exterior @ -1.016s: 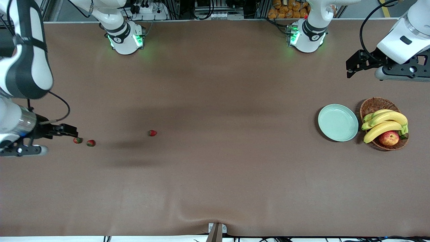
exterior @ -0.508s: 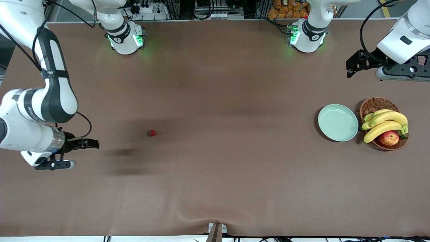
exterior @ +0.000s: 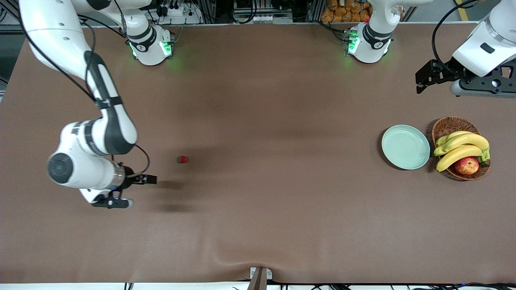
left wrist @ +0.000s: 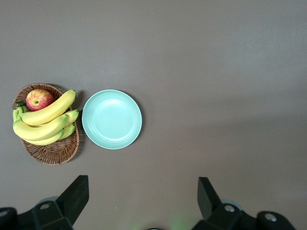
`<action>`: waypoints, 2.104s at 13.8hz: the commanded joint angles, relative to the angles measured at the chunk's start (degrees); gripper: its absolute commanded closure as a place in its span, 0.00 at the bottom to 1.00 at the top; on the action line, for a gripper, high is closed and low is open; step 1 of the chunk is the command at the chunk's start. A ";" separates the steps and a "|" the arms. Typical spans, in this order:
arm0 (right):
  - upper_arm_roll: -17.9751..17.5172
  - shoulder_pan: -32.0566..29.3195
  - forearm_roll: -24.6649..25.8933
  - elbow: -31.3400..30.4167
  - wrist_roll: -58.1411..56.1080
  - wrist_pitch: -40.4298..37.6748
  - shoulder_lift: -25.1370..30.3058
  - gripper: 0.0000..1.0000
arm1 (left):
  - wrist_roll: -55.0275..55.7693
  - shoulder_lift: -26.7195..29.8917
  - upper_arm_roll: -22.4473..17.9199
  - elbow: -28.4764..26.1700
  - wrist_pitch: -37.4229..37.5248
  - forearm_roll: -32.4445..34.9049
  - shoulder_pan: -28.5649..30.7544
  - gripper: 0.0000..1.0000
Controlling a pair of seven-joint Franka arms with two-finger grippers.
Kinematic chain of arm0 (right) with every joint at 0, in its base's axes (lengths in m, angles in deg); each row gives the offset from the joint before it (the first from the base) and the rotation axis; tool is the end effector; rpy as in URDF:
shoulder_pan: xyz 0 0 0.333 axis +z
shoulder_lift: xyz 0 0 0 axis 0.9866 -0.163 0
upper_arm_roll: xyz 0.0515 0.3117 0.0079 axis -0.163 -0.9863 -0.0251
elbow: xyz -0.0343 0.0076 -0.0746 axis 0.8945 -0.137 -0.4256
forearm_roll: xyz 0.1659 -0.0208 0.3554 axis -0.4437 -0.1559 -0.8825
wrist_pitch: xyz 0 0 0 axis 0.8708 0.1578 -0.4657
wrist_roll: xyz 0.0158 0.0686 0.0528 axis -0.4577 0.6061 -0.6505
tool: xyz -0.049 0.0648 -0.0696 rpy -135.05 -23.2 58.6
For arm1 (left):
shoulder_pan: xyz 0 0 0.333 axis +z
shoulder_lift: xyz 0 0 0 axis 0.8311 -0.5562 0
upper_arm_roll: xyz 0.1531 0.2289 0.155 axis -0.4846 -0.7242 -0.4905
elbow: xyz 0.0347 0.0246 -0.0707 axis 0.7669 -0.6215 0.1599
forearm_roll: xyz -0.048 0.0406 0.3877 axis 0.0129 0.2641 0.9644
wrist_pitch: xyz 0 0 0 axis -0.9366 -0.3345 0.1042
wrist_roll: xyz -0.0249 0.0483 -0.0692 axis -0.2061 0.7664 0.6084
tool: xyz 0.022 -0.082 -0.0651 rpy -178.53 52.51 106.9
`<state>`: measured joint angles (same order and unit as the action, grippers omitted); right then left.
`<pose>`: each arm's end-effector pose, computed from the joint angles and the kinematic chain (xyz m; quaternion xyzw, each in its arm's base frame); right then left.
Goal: Collect all strawberries into plate
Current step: 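Reach the right gripper down to the lone strawberry, then close the right gripper on the strawberry and lift it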
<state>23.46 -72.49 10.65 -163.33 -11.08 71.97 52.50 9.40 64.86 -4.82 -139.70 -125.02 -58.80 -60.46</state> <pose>0.6859 0.1220 0.2816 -0.9969 0.0320 0.0515 0.0495 0.5181 -0.0903 0.6447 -0.9980 0.0604 0.0042 0.0183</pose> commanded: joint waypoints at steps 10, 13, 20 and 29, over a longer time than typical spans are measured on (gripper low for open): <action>0.42 6.81 -0.52 -5.99 8.32 -3.68 -3.05 0.04 | -1.14 -0.11 -0.48 0.58 -0.05 -1.26 0.56 0.00; 0.42 7.34 -0.52 -7.47 9.22 -5.45 -3.05 0.13 | -1.23 -0.11 -0.57 0.67 -0.14 -1.26 0.56 0.00; 0.33 8.57 -0.87 -8.36 9.22 -3.52 -3.22 0.41 | -1.23 -0.11 -0.57 0.67 -0.14 -1.17 0.56 0.00; 0.42 9.19 -0.78 -8.63 9.21 -2.02 -3.75 0.95 | -1.23 -0.11 -0.57 0.67 -0.14 -1.26 0.56 0.00</action>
<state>23.53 -63.89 10.54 -171.29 -2.50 70.07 48.72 9.40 64.86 -5.29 -139.70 -125.13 -58.80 -60.27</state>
